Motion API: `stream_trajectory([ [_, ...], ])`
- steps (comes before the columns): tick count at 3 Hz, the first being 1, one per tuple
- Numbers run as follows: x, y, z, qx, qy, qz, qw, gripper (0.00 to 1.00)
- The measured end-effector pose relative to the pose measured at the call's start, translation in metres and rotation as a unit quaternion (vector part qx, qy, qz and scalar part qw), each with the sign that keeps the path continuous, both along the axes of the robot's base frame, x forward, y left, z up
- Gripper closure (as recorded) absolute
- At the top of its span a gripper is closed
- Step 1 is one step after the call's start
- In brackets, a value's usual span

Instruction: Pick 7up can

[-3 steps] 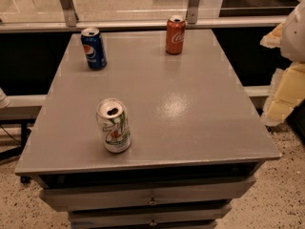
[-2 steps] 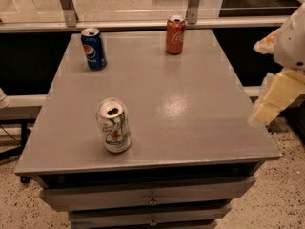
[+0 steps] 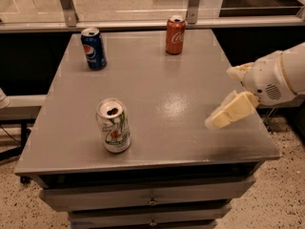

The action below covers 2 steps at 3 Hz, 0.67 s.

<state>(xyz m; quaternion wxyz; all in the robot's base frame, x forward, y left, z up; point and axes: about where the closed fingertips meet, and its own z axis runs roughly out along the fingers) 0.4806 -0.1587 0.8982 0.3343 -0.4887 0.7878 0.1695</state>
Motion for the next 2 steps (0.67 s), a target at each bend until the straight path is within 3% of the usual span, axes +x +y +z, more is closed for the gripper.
stream_trajectory([
  [1,0.015,0.039,0.014,0.124,-0.037,0.008,0.9916,0.00],
  [2,0.011,0.077,0.037,0.234,-0.066,0.029,0.9695,0.00],
])
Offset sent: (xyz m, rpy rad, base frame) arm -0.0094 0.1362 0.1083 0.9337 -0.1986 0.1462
